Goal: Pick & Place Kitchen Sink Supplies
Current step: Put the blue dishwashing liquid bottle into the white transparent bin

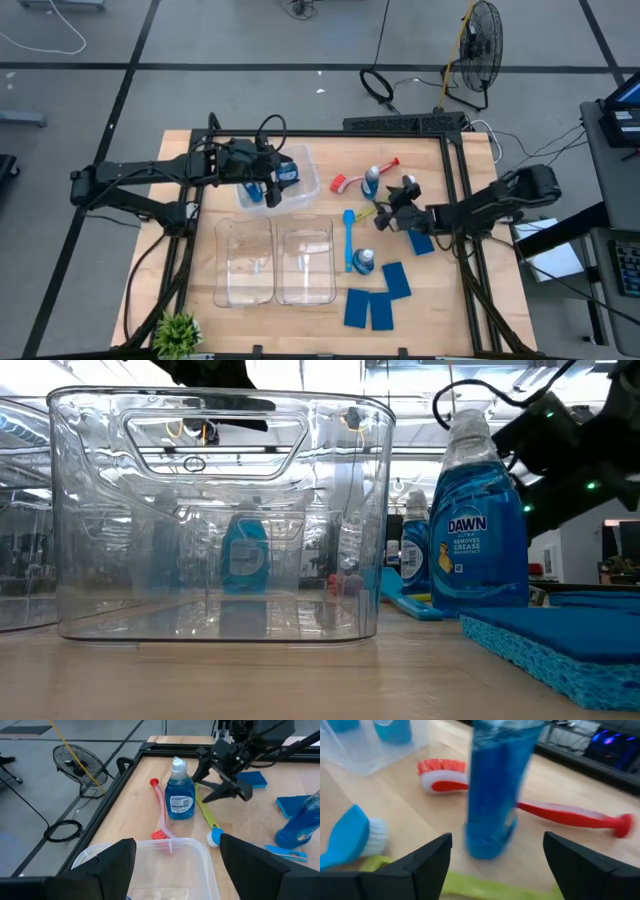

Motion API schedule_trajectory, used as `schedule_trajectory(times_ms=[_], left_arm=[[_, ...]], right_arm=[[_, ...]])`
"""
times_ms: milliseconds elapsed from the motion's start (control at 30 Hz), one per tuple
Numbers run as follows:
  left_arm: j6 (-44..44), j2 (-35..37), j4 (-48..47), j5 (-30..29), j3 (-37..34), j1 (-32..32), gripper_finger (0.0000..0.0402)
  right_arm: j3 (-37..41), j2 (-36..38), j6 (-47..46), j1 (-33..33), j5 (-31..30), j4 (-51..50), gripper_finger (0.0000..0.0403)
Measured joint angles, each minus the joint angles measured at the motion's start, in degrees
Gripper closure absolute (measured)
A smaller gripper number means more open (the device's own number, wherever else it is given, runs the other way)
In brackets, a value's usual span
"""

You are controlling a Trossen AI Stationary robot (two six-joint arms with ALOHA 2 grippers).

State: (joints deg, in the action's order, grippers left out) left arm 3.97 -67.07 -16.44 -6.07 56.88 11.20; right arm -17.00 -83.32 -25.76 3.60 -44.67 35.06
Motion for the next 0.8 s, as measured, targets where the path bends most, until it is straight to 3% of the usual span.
schedule_trajectory(times_ms=[233, 800], left_arm=[[0.0, 0.0, 0.0, 0.0, 0.0, 0.0, 0.0116], [0.0, 0.0, -0.1, 0.0, 0.0, 0.0, 0.0125]], right_arm=[[-0.2, -7.2, 4.2, -3.7, 2.6, 12.1, 0.0063], [-4.3, -16.2, 7.4, -13.5, 8.9, 17.5, 0.0075]])
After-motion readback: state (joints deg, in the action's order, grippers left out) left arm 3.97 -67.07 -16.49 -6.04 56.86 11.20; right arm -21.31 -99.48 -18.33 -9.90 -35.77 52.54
